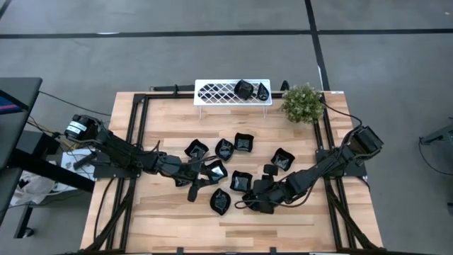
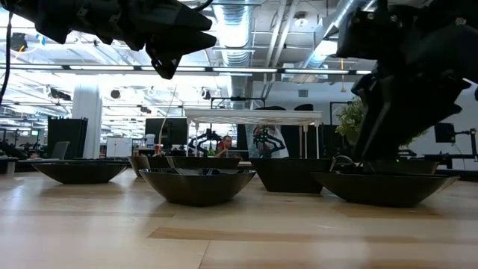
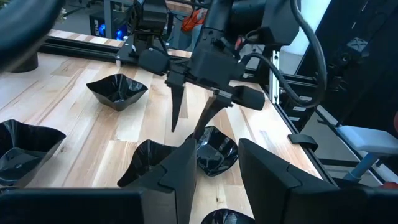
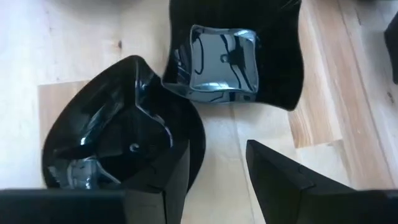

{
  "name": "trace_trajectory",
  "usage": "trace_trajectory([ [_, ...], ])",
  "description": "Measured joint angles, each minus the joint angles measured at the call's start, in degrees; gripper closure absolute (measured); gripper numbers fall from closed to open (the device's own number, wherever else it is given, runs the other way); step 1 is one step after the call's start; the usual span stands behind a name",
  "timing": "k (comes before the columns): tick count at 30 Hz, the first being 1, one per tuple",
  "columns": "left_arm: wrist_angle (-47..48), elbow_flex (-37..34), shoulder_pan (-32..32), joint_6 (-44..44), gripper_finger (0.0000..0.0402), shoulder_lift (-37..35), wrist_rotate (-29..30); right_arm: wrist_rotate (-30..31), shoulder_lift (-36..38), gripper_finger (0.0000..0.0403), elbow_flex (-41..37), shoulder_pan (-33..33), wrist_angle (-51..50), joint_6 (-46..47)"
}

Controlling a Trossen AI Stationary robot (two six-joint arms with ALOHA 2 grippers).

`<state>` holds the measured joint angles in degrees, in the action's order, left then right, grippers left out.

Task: Pick & Place Mini shaped plates
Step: Stack the leaf shaped plate on top of the leaf shaped plate on the shelf

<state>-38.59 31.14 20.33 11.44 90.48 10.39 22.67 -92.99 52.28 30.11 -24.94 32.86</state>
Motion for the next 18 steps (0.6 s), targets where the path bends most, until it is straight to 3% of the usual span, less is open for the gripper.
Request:
trace_trajectory([
  [18,0.0,0.0,0.0,0.0,0.0279,0.0,0.0,-1.3,-0.1,0.0249,-0.2,-0.6,1.6,-4.3],
])
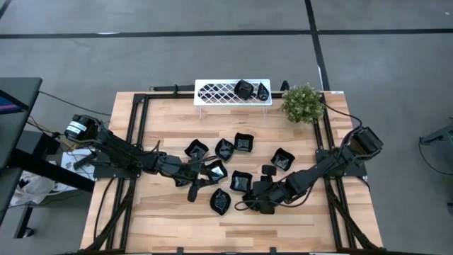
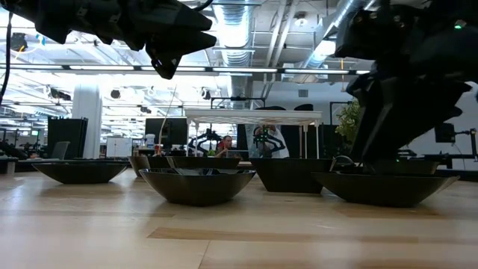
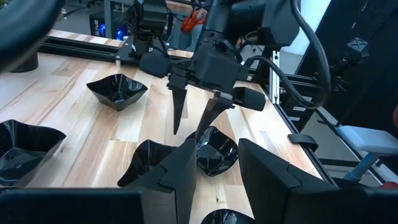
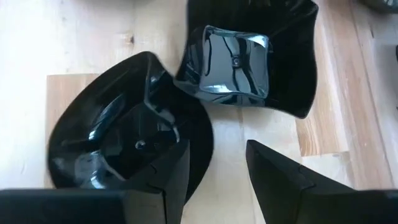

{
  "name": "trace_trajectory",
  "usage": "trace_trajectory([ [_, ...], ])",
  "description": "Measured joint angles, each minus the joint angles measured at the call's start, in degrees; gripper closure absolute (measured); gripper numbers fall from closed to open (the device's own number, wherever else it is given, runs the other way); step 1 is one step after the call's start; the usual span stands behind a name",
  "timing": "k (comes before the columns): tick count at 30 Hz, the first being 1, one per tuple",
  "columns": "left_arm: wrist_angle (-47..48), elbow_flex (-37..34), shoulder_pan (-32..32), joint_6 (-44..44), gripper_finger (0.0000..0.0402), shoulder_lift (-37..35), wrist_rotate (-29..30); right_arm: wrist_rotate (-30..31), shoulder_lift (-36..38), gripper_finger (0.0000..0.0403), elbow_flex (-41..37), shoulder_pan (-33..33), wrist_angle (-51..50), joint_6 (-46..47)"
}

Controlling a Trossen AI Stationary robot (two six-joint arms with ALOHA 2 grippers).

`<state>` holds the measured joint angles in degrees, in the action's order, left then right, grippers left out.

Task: Pick & Place Mini shaped plates
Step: Stack the leaf shaped plate on top of the leaf shaped plate on the shelf

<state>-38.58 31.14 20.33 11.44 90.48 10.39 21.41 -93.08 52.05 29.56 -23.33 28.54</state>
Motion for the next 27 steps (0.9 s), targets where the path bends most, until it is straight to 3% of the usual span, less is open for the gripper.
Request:
trace_trajectory([
  [19,0.0,0.0,0.3,0.0,0.0279,0.0,0.0,-5.9,-3.4,0.0251,0.0,-1.2,3.3,-3.6],
  [27,0.0,0.0,0.3,0.0,0.0279,0.0,0.0,-11.2,-3.4,0.0290,0.0,-1.2,2.2,-1.1],
])
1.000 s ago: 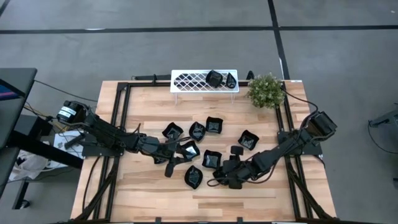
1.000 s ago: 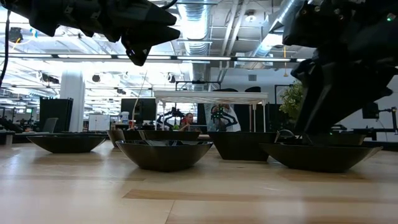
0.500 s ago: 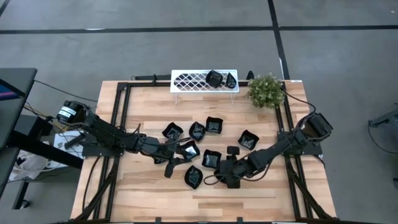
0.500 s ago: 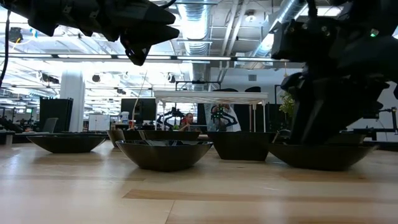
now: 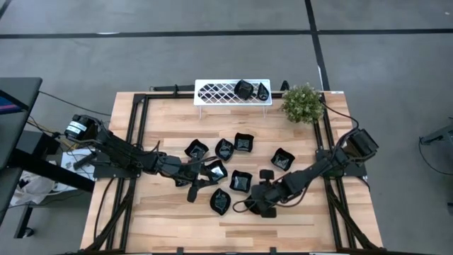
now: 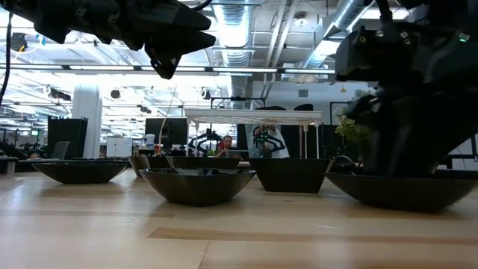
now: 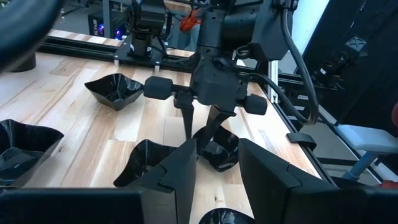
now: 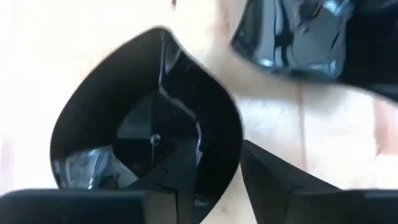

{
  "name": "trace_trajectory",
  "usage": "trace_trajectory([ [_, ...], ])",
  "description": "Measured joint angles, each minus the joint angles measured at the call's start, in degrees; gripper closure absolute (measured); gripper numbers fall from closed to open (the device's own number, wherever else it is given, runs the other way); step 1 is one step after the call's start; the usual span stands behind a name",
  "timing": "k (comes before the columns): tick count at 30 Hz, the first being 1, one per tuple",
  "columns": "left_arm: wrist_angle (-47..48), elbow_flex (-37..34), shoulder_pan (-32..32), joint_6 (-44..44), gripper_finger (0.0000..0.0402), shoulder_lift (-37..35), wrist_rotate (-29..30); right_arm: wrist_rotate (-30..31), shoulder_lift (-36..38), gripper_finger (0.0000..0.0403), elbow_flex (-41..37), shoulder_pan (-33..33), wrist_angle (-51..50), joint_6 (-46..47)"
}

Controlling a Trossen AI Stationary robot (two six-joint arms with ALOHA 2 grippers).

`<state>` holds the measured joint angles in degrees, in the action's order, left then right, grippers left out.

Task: Pick & Place Mini shaped plates
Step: Stack the leaf shaped plate on top of the leaf shaped plate on the shelf

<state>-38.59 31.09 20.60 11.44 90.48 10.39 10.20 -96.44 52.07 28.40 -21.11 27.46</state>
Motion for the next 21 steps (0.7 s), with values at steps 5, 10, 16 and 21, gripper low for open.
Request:
trace_trajectory([
  [5,0.0,0.0,0.0,0.0,0.0279,0.0,0.0,-2.0,0.0,0.0316,0.0,0.0,-1.6,2.6],
  [10,0.0,0.0,0.0,0.0,0.0279,0.0,0.0,-2.0,0.1,0.0335,0.1,0.0,-3.5,5.9],
  [16,0.0,0.0,0.0,0.0,0.0279,0.0,0.0,-0.5,1.0,0.0346,0.1,0.0,-7.0,10.0],
  [21,0.0,0.0,0.0,0.0,0.0279,0.0,0.0,3.0,2.8,0.0347,0.0,-0.1,-11.0,13.2],
])
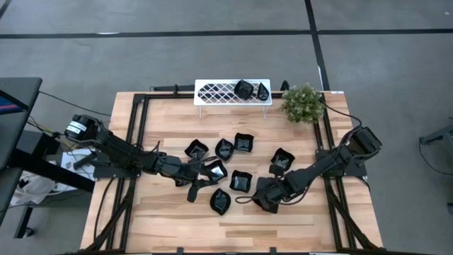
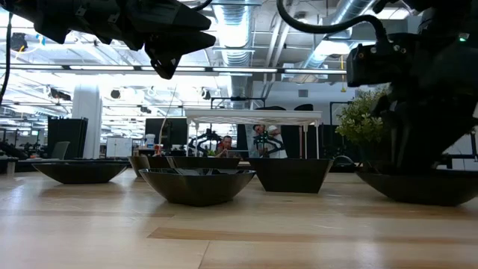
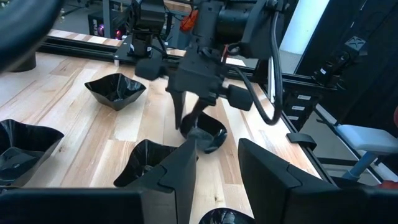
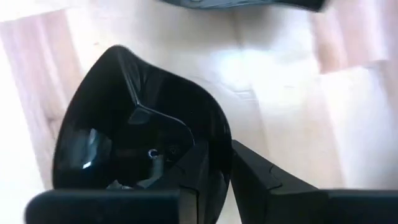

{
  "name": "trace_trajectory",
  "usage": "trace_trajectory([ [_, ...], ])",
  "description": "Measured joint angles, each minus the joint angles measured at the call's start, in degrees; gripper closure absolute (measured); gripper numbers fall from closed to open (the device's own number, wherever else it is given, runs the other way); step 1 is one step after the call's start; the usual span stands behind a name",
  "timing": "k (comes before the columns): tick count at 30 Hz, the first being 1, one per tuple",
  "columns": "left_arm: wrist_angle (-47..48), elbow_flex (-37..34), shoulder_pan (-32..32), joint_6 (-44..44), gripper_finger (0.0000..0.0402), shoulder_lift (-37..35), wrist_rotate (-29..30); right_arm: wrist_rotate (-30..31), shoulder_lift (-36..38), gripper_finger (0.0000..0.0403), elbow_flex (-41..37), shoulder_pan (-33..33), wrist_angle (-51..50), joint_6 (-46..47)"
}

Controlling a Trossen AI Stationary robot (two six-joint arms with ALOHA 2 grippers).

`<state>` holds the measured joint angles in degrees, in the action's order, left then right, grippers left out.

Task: Pick & Place Mini shaped plates
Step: Stack the leaf shaped plate on top of the leaf shaped plate on the shelf

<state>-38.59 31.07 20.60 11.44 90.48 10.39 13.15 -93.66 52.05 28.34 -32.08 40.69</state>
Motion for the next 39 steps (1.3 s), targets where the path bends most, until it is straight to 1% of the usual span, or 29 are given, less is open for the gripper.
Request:
trace_trajectory([
  [9,0.0,0.0,0.0,0.0,0.0279,0.0,0.0,0.1,0.7,0.0347,0.0,0.7,-4.0,8.1],
  [14,0.0,0.0,0.0,0.0,0.0279,0.0,0.0,-0.4,0.7,0.0347,0.0,2.1,-5.1,11.8],
  [16,0.0,0.0,0.0,0.0,0.0279,0.0,0.0,-0.4,0.7,0.0347,0.0,2.7,-5.1,11.6],
  [20,0.0,0.0,0.0,0.0,0.0279,0.0,0.0,0.2,0.7,0.0347,0.0,3.2,-5.0,7.7],
  [24,0.0,0.0,0.0,0.0,0.0279,0.0,0.0,0.3,0.7,0.0347,0.0,2.4,-5.0,3.8],
  [28,0.0,0.0,0.0,0.0,0.0279,0.0,0.0,1.3,0.7,0.0343,0.0,1.5,-4.8,2.2],
  [32,0.0,0.0,0.0,0.0,0.0279,0.0,0.0,2.2,0.7,0.0322,0.0,1.4,-4.6,1.3],
  [37,0.0,0.0,0.0,0.0,0.0279,0.0,0.0,5.8,0.7,0.0271,0.0,1.6,-4.4,1.1],
  [39,0.0,0.0,0.0,0.0,0.0279,0.0,0.0,7.1,0.7,0.0249,0.0,1.6,-4.3,-1.0],
])
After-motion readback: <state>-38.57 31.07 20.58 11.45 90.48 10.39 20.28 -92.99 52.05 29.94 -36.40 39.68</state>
